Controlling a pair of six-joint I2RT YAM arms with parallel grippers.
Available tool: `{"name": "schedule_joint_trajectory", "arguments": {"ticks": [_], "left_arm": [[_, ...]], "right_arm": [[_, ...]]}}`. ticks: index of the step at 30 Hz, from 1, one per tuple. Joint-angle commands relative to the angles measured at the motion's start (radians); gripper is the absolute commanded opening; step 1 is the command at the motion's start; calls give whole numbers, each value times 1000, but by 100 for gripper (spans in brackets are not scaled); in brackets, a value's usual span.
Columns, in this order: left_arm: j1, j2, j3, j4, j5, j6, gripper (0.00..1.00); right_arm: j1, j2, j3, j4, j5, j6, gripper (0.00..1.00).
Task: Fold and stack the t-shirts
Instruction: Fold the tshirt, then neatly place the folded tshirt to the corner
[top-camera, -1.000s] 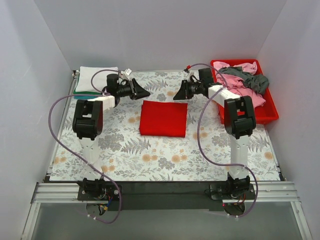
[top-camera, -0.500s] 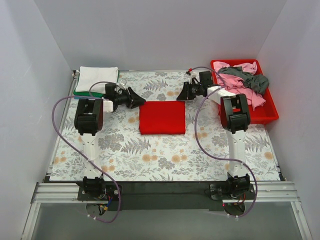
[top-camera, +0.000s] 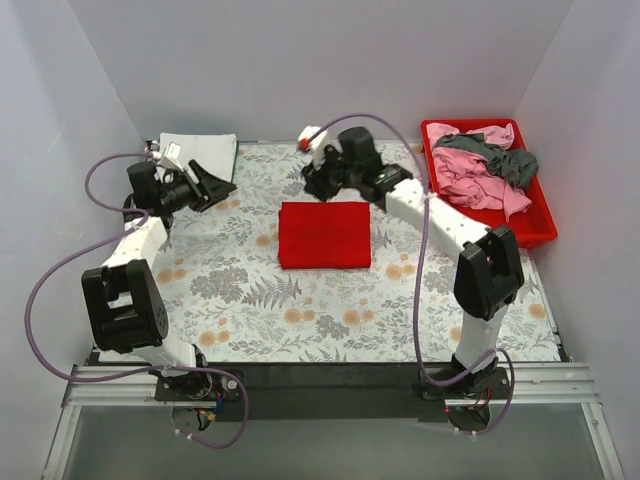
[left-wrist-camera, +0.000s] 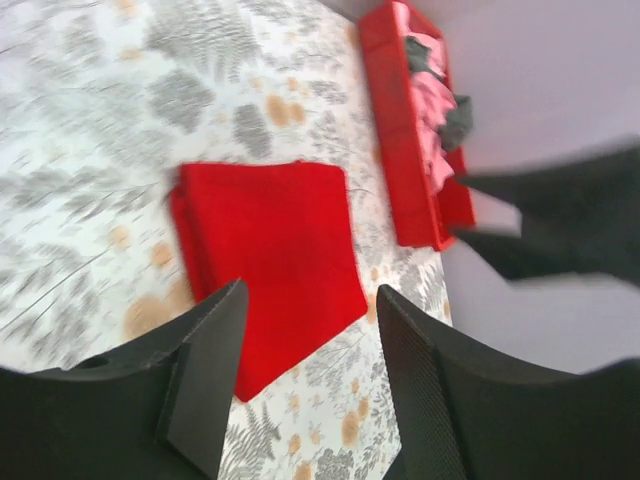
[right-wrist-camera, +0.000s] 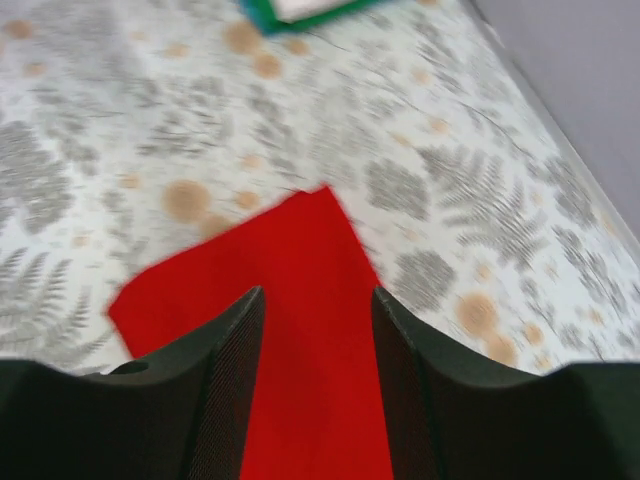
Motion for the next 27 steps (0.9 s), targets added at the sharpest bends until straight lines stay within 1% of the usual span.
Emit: {"name": "schedule_joint_trajectory", "arguments": {"ticks": [1, 2, 5, 7, 10, 15, 19, 20, 25, 27], "left_arm": [[65, -47, -100, -193, -79, 55, 54], [94, -73, -108, -216, -93, 62, 55], [134, -75, -107, -303, -139, 80, 59], [137, -72, -114, -339, -157, 112, 61], [140, -72, -142, -350, -155, 129, 61], [140, -67, -159, -350, -138, 138, 61], [140, -63, -162, -345, -135, 141, 61], [140, -63, -163, -340, -139, 140, 61], [140, -69, -182, -328, -132, 146, 62], [140, -72, -194, -320, -128, 148, 62]], "right_arm": [[174, -19, -88, -97, 198, -144, 54], [203, -17, -96, -103, 231, -152, 53], [315, 5, -107, -111, 277, -154, 53], [380, 33, -92, -126, 298, -147, 53], [428, 116, -32, -154, 311, -129, 52], [461, 220, 43, -155, 311, -117, 51], [474, 274, 54, -162, 311, -117, 49], [475, 292, 53, -160, 342, -117, 49], [477, 320, 34, -160, 385, -115, 49], [481, 300, 17, -160, 377, -117, 49]]}}
